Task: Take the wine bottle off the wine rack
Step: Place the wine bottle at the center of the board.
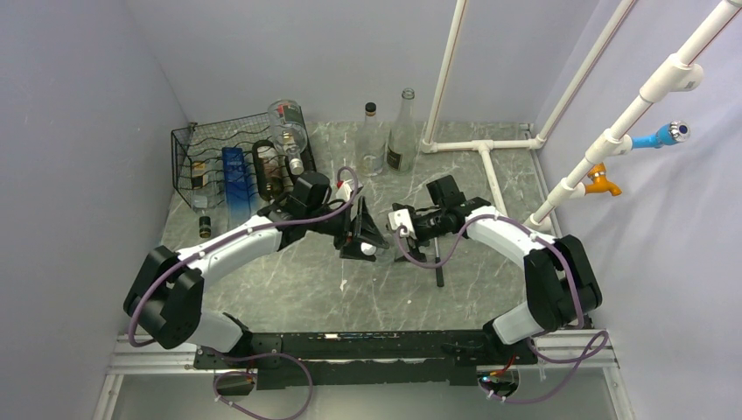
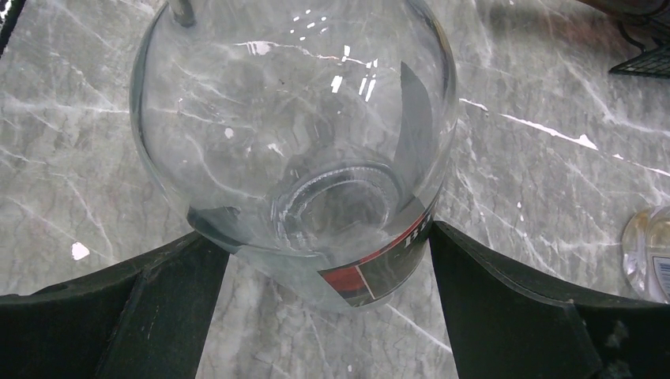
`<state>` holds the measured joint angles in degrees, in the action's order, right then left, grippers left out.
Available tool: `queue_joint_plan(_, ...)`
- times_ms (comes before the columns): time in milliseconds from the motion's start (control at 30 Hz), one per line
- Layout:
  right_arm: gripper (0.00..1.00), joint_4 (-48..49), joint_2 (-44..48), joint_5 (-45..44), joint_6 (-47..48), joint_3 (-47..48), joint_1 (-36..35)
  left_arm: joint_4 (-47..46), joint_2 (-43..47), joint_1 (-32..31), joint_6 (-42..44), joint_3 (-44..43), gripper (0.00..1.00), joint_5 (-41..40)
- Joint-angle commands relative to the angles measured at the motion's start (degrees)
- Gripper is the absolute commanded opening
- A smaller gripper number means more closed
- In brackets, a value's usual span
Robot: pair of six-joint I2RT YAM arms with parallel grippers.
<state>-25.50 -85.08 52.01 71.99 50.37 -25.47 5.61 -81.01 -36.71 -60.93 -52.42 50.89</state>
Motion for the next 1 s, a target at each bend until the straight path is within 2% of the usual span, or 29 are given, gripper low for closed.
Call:
queue_joint_plan(0,0.97,-7.84,-1.1,2.67,0.63,0.78,0.84,-7.15,-1.42,0.1,1.86,-2.91,0.77,3.16)
queue_joint_plan(500,0.99,-11.39,-2.01,1.99,1.51,2.7,2.96,-9.63,-4.63,0.04,2.73,-4.99,0.78,5.49)
queue_joint_plan(967,0.99,-13.17,-2.69,2.55,2.33,3.42,4.01,-8.92,-5.3,-0.02,4.49,-6.9,0.84,8.0)
